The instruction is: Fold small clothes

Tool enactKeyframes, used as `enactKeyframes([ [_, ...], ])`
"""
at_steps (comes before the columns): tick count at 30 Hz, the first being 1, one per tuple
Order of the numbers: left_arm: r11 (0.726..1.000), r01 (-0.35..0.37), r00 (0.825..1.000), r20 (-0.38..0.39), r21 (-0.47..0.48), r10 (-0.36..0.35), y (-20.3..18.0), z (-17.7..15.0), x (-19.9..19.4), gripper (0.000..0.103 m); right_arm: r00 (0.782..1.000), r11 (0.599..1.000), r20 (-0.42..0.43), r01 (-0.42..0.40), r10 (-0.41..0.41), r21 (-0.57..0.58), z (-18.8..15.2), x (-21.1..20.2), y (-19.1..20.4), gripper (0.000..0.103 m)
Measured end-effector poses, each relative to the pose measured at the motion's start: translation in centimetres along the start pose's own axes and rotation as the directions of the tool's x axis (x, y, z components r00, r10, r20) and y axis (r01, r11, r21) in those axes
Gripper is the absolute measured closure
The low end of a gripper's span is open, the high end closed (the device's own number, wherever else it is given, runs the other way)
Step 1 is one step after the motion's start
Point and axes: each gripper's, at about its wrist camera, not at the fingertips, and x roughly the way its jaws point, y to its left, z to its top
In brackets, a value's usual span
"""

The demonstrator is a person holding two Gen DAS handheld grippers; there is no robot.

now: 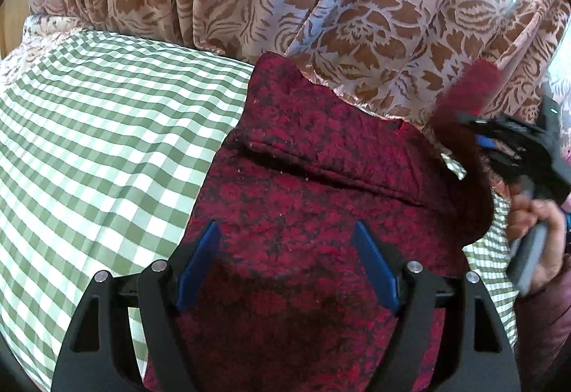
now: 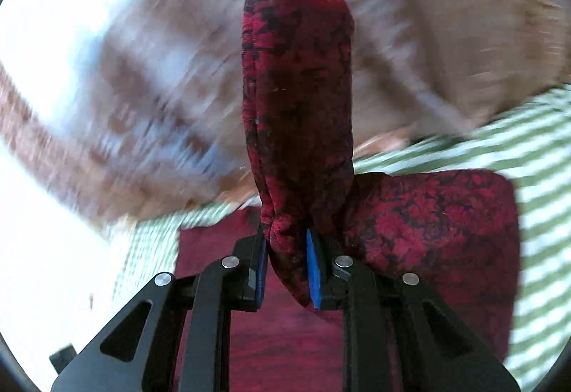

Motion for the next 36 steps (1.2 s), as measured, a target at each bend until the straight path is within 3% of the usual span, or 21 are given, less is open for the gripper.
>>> enactKeyframes([
  [1, 1.000, 0.004, 1.000, -0.001, -0.007, -0.004, 0.2, 0.3, 0.1, 0.026, 0.999, 0.999, -0.045, -0.014, 0.012, -0.041, -0.9, 1.8, 1.8, 0.084],
  [4, 0.999, 0.029, 1.000, -0.009, -0.027, -0.030, 0.8, 1.1, 0.5, 0.026, 0.989, 0.994, -0.140, -0.059, 0.046, -0.095, -3.1, 4.4, 4.4, 0.068],
  [7, 0.998, 0.044, 0.999, -0.001, -0.043, -0.044, 1.3, 2.1, 0.9, 0.026, 0.984, 0.990, -0.158, -0.102, 0.087, -0.092, -4.5, 4.2, 5.0, 0.034],
  [12, 0.995, 0.060, 0.998, 0.006, -0.081, -0.059, 2.0, 4.0, 2.1, 0.026, 0.988, 0.995, -0.131, -0.094, 0.088, -0.040, -6.0, 0.3, 1.9, 0.033],
  [17, 0.995, 0.073, 0.997, 0.021, -0.065, -0.072, 0.9, 7.0, 3.9, 0.027, 0.993, 1.000, -0.120, -0.005, 0.007, 0.018, -8.2, -3.8, -3.8, 0.034],
  [24, 0.998, 0.064, 0.997, -0.048, -0.017, -0.065, -2.0, 9.7, 8.6, 0.029, 0.992, 0.984, -0.089, 0.105, -0.092, 0.147, -10.3, -8.7, -10.7, 0.033],
  [27, 0.998, 0.062, 0.995, -0.084, 0.012, -0.061, -3.1, 10.1, 10.6, 0.040, 0.993, 0.979, -0.059, 0.112, -0.103, 0.169, -9.7, -9.3, -12.0, 0.034],
  [31, 0.999, 0.021, 0.992, -0.122, 0.032, -0.017, -3.8, 10.1, 12.5, 0.095, 0.994, 0.980, -0.034, 0.110, -0.105, 0.167, -8.7, -8.8, -12.2, 0.034],
  [36, 0.998, 0.043, 0.999, -0.024, 0.035, -0.042, -3.7, 9.7, 9.7, 0.100, 0.994, 0.983, -0.029, 0.109, -0.106, 0.146, -7.1, -6.2, -10.9, 0.035],
])
